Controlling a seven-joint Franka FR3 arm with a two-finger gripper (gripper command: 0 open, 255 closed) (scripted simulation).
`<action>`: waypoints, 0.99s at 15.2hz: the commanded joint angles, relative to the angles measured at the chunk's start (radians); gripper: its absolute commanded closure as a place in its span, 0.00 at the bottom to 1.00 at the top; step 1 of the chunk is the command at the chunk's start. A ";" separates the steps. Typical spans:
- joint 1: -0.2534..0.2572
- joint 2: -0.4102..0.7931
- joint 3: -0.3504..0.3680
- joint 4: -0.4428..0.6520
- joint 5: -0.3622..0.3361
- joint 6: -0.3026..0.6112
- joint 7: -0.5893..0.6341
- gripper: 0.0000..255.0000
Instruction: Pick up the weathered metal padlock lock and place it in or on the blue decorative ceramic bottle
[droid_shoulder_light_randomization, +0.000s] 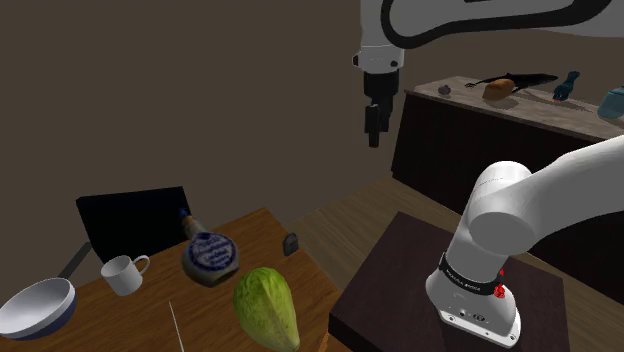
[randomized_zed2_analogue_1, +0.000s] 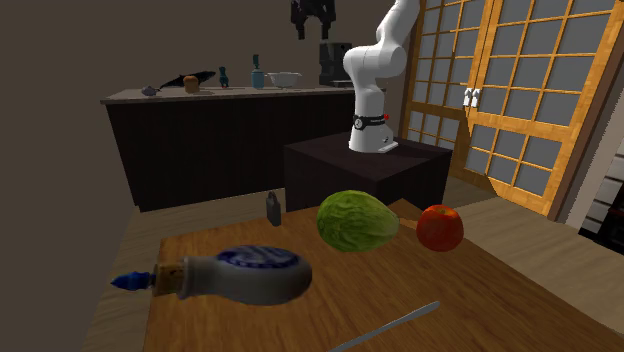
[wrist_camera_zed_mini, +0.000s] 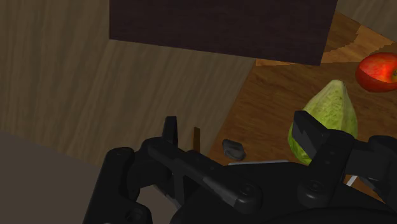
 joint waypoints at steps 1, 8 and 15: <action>0.000 0.000 0.000 0.000 0.000 0.000 0.000 0.00; 0.014 0.089 -0.050 -0.166 0.037 0.303 -0.046 0.00; 0.048 0.281 -0.100 -0.253 0.102 0.628 -0.120 0.00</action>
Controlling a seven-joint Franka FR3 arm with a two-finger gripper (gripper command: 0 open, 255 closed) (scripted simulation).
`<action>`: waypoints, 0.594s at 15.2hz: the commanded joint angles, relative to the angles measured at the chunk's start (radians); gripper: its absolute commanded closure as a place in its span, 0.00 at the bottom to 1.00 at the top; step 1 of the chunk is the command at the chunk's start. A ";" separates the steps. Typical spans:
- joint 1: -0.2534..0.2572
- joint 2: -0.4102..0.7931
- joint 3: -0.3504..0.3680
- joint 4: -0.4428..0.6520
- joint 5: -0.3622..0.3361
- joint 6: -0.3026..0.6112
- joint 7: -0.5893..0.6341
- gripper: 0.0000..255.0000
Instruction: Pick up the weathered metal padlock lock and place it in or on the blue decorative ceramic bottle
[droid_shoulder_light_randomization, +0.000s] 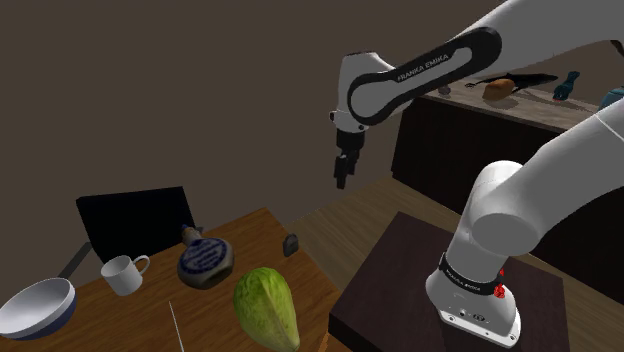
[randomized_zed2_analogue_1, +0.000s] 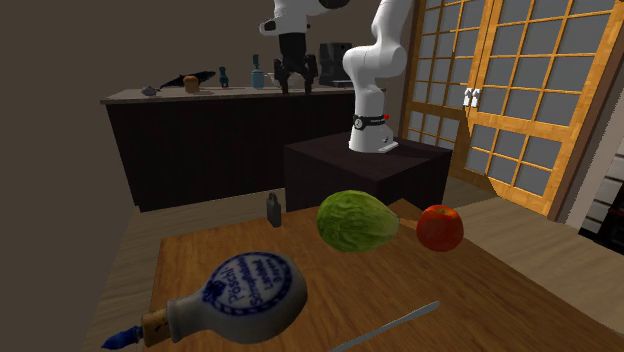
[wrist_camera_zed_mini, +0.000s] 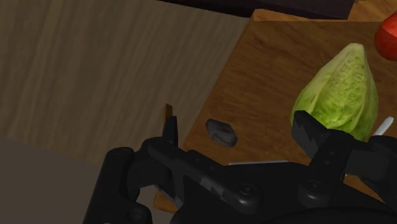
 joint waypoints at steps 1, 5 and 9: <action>0.013 0.063 -0.017 -0.017 0.025 0.095 -0.031 0.00; 0.057 0.221 -0.051 -0.017 0.107 0.275 -0.108 0.00; 0.117 0.397 -0.082 0.017 0.253 0.430 -0.234 0.00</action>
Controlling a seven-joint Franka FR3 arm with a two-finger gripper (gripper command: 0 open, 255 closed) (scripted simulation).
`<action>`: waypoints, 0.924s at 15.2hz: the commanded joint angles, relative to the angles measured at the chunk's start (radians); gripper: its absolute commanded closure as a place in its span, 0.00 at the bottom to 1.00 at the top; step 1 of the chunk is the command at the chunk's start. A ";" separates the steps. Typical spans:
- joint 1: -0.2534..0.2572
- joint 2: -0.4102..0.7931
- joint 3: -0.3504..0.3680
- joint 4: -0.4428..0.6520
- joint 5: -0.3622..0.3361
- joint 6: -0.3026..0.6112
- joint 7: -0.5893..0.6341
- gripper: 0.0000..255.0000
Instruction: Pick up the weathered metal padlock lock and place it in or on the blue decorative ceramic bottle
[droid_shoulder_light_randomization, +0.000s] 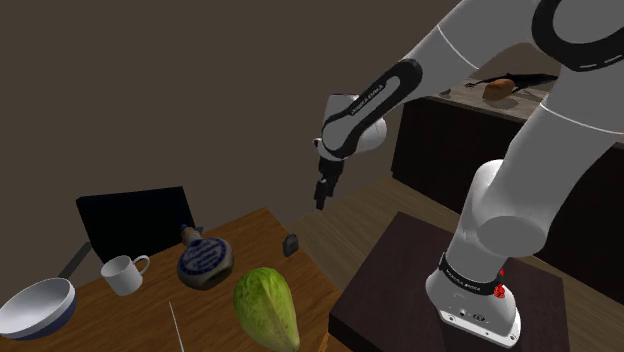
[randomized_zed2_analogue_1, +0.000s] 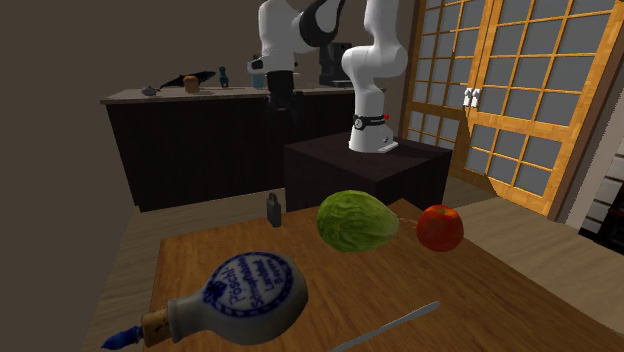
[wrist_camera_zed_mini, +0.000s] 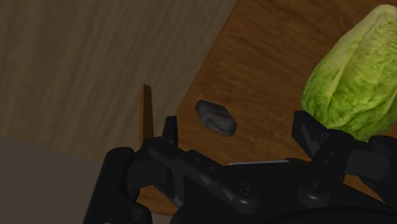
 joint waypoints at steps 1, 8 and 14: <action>0.033 0.094 -0.010 0.020 0.096 0.080 -0.078 0.00; 0.036 0.411 0.064 0.186 0.506 0.217 -0.424 0.00; -0.032 0.621 0.173 0.345 0.707 0.270 -0.611 0.00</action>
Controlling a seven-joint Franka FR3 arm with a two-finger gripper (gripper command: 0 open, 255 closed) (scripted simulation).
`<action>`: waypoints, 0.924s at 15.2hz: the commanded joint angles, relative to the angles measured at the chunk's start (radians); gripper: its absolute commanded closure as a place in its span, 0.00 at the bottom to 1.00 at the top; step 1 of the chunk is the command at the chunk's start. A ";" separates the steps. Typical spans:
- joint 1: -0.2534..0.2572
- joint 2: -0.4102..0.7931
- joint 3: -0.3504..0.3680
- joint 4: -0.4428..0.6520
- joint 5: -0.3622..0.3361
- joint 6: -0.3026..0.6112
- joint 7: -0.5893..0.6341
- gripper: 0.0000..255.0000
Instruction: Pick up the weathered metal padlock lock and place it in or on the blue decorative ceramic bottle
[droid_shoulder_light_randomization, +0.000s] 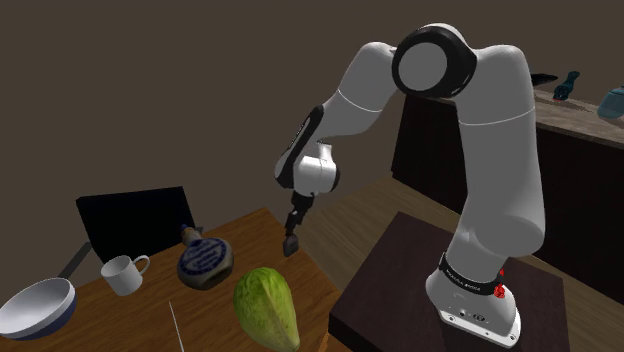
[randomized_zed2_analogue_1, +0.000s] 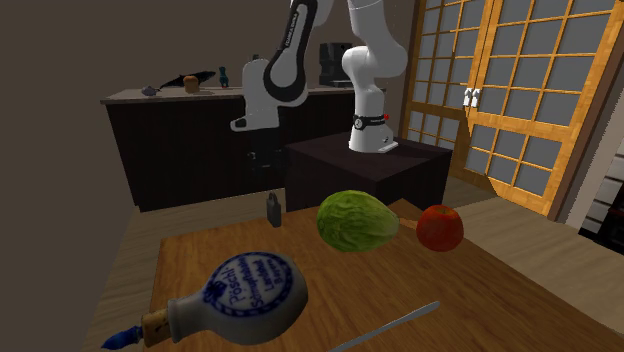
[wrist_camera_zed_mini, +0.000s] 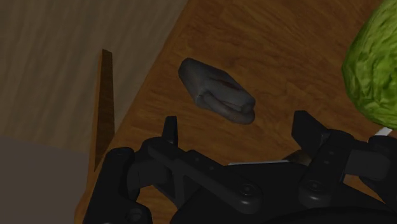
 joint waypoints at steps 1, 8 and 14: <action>-0.011 0.042 0.019 0.030 0.030 0.013 -0.029 0.00; -0.025 0.127 0.058 0.079 0.086 0.056 -0.077 0.00; -0.025 0.127 0.057 0.078 0.086 0.056 -0.077 0.00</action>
